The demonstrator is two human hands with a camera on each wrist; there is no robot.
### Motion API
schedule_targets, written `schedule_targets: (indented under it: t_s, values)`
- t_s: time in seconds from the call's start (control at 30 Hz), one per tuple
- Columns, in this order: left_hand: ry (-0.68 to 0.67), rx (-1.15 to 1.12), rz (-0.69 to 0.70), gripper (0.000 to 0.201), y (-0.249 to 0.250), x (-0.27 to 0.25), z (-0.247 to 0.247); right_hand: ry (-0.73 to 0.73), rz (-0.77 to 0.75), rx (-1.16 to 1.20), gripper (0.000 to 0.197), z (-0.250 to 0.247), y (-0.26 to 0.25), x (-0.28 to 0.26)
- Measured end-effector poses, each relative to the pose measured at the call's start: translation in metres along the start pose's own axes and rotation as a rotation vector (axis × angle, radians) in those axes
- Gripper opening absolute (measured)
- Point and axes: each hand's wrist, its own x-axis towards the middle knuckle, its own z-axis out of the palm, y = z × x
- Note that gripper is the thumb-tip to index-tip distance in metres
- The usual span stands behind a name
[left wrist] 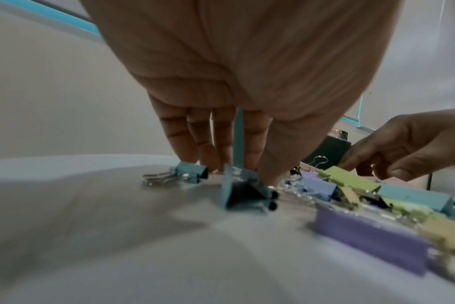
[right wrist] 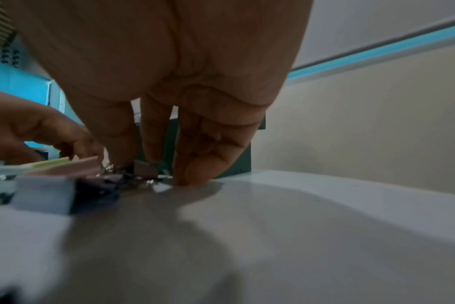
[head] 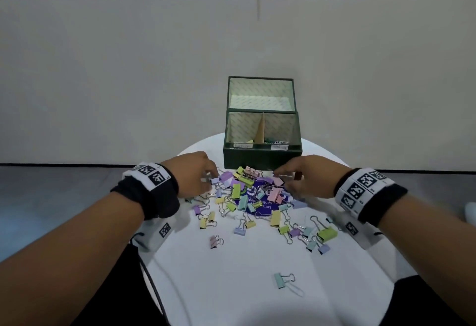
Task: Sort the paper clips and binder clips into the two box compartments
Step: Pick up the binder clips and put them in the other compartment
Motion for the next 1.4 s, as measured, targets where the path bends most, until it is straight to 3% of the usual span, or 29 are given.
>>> schedule_targets:
  t_s: [0.2,0.33,0.43,0.53,0.77,0.87,1.03,1.13,1.2,1.4]
  values:
    - [0.038,-0.013,-0.009,0.017,0.002,-0.003,0.001,-0.011,0.042,-0.001,0.024,0.001,-0.001,-0.003]
    - [0.053,-0.032,-0.078,0.018,0.003,-0.002,0.002,-0.003,0.022,0.022,0.030,-0.002,-0.001,-0.007]
    - [0.065,-0.065,-0.097,0.019,0.004,-0.003,0.002,0.060,0.020,0.017,0.014,-0.004,-0.002,-0.008]
    - [0.100,-0.098,-0.100,0.015,0.005,-0.004,0.000,0.056,0.064,0.121,0.015,-0.006,-0.008,-0.007]
    - [0.137,-0.032,-0.021,0.034,0.008,0.002,0.001,-0.008,0.082,0.050,0.009,-0.007,-0.025,0.004]
    - [0.161,-0.043,-0.033,0.035,0.009,0.006,0.003,-0.053,0.091,0.049,0.018,-0.007,-0.029,0.006]
    - [0.058,-0.016,-0.084,0.050,0.014,0.012,0.004,-0.033,0.134,-0.073,0.014,-0.002,-0.032,0.013]
    - [0.080,-0.046,-0.088,0.041,0.016,0.015,0.004,-0.085,0.139,-0.189,0.020,0.003,-0.035,0.016]
    - [0.094,-0.059,-0.071,0.034,0.016,0.015,0.006,-0.099,0.116,-0.199,0.013,0.002,-0.038,0.015]
    - [0.152,-0.110,-0.033,0.016,0.015,0.013,0.008,-0.092,-0.031,0.151,0.020,-0.037,-0.056,0.016]
